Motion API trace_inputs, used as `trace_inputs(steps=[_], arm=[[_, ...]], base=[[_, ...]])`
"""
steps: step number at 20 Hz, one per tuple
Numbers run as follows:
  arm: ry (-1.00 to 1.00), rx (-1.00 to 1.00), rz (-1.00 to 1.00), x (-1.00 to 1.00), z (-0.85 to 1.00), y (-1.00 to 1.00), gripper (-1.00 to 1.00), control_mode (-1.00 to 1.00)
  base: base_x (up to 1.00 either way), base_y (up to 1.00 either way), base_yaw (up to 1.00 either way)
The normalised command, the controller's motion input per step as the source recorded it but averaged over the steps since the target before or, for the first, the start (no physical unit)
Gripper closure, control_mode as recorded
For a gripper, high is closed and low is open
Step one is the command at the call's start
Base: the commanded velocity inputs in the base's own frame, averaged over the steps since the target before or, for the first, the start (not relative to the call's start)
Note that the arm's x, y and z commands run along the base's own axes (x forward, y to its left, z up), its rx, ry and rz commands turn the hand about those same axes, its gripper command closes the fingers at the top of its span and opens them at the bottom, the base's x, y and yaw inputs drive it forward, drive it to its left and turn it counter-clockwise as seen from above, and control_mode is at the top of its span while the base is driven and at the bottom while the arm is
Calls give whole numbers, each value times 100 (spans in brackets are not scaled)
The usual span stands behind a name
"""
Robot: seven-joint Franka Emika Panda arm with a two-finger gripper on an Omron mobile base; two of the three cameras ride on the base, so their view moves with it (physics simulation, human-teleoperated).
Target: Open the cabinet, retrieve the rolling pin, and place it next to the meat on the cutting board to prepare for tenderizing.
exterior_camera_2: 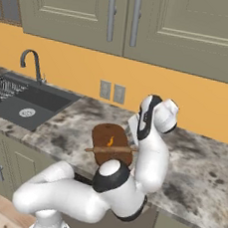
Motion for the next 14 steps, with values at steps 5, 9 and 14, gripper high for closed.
trace_inputs(steps=[5,9,14], arm=[[-1,4,0,-76,30,0,-100,-100],[-5,9,0,-97,9,0,-100,-100],[-11,8,0,-100,15,-2,-100,-100]], base=[[0,0,0],[0,0,0],[0,0,0]])
